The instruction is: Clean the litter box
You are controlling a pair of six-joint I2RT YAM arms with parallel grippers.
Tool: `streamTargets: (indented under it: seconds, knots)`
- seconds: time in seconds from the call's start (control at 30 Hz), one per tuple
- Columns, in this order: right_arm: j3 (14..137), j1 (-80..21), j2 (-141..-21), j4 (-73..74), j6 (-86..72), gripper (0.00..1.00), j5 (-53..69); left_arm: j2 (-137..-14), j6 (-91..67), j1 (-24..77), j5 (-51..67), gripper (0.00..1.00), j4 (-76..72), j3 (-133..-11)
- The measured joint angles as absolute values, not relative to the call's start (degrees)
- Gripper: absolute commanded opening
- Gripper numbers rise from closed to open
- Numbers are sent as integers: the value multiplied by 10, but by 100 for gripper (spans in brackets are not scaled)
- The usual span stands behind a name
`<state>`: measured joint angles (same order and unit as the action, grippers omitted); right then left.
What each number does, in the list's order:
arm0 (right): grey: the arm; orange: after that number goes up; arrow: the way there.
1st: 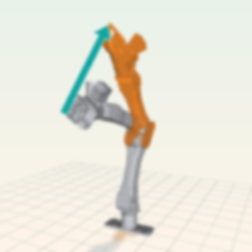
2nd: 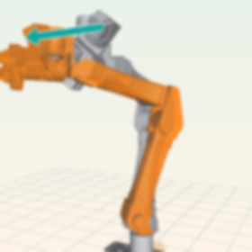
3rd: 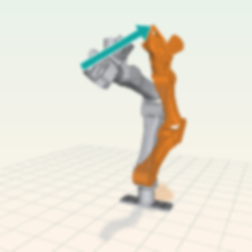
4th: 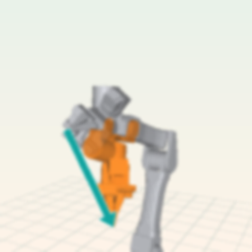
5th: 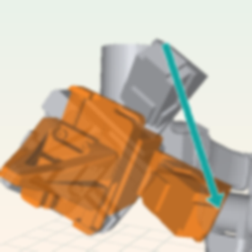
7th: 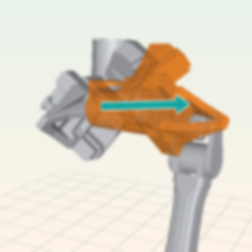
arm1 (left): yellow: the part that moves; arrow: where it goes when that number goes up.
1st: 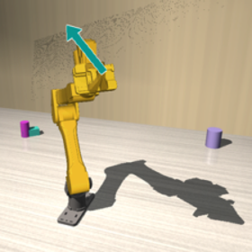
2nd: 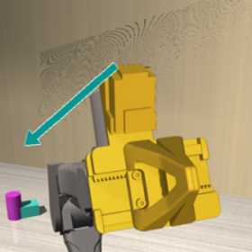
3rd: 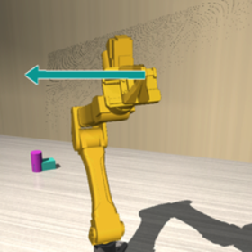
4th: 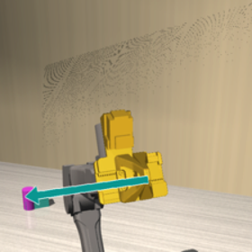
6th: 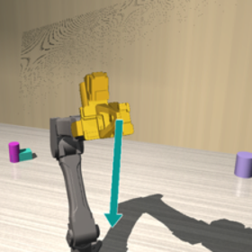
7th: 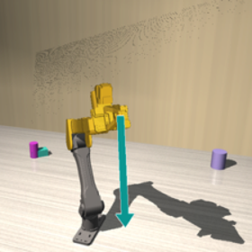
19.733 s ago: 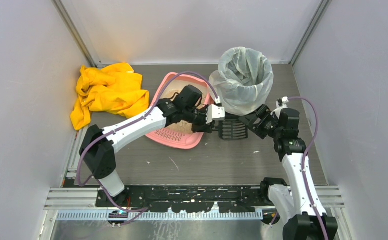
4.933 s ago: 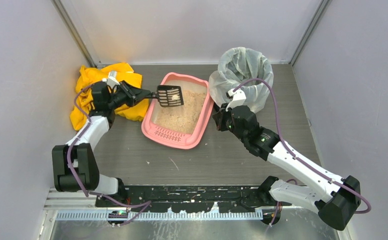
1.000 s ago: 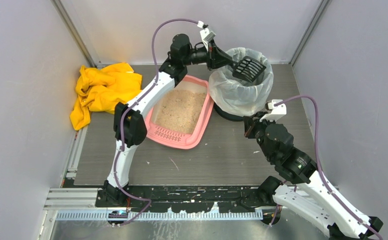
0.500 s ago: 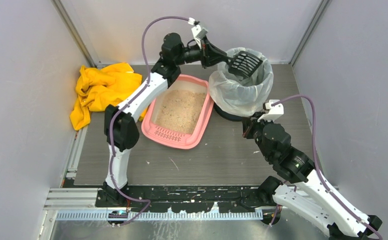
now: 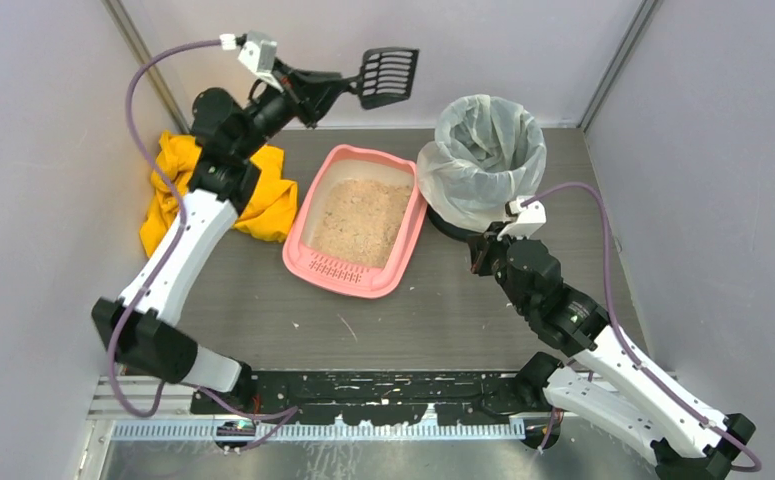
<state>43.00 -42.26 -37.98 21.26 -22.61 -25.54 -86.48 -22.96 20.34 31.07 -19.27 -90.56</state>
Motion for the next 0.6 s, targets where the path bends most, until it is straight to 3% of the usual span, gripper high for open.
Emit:
streamTargets:
  seconds: [0.33, 0.6]
  knots:
    - [421, -422, -437, 166, -231, 1, -221, -684, -190, 172, 173, 0, -46, -638]
    - [414, -422, -463, 138, -238, 1, -197, -694, -183, 171, 152, 0, 91, -632]
